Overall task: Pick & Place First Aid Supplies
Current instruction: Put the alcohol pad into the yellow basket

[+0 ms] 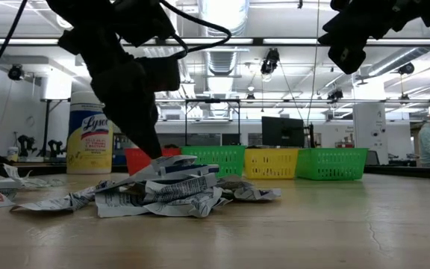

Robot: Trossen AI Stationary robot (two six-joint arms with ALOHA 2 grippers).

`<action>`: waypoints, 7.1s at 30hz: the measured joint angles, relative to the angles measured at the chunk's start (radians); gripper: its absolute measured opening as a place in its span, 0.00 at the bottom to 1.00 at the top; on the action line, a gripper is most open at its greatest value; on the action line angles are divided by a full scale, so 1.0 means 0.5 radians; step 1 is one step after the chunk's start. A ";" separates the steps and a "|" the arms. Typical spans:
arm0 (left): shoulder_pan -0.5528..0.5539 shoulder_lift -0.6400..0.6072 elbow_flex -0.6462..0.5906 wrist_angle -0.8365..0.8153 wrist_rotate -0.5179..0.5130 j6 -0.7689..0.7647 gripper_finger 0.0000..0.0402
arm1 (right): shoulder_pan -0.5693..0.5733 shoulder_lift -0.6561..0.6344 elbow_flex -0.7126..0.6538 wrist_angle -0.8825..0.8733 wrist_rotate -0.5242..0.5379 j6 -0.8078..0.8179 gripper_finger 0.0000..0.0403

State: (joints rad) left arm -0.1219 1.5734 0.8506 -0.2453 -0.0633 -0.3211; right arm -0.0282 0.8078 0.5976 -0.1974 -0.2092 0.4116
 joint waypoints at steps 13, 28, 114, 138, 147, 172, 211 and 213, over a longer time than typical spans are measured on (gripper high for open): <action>0.003 0.002 -0.119 0.120 -0.011 0.018 0.47 | 0.000 0.000 0.000 -0.001 0.000 0.000 0.17; 0.008 0.281 -0.073 0.212 -0.042 0.009 0.47 | 0.000 0.000 -0.001 -0.001 0.000 0.000 0.23; 0.009 -0.266 0.448 0.174 -0.606 0.506 0.00 | 0.000 0.842 0.191 0.829 -0.122 0.217 0.42; -0.024 -0.266 0.448 0.048 -0.717 0.485 0.00 | -0.014 1.406 0.821 0.370 0.072 -0.061 0.38; -0.024 -0.266 0.448 0.039 -0.748 0.469 0.00 | -0.032 1.398 0.896 0.232 0.109 -0.054 0.39; -0.040 -0.267 0.448 0.072 -0.768 0.469 0.00 | -0.051 1.398 0.878 0.228 0.104 0.215 0.51; -0.053 -0.267 0.449 0.228 -0.767 0.371 0.00 | -0.058 1.399 0.858 0.355 0.104 0.330 0.48; -0.053 -0.267 0.449 0.228 -0.767 0.364 0.00 | -0.058 1.399 0.858 0.354 0.105 0.329 0.45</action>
State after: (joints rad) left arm -0.1486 1.4399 1.0752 -0.1312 -0.4469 -0.1393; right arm -0.0574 1.5074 1.0264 -0.0206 -0.1570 0.5762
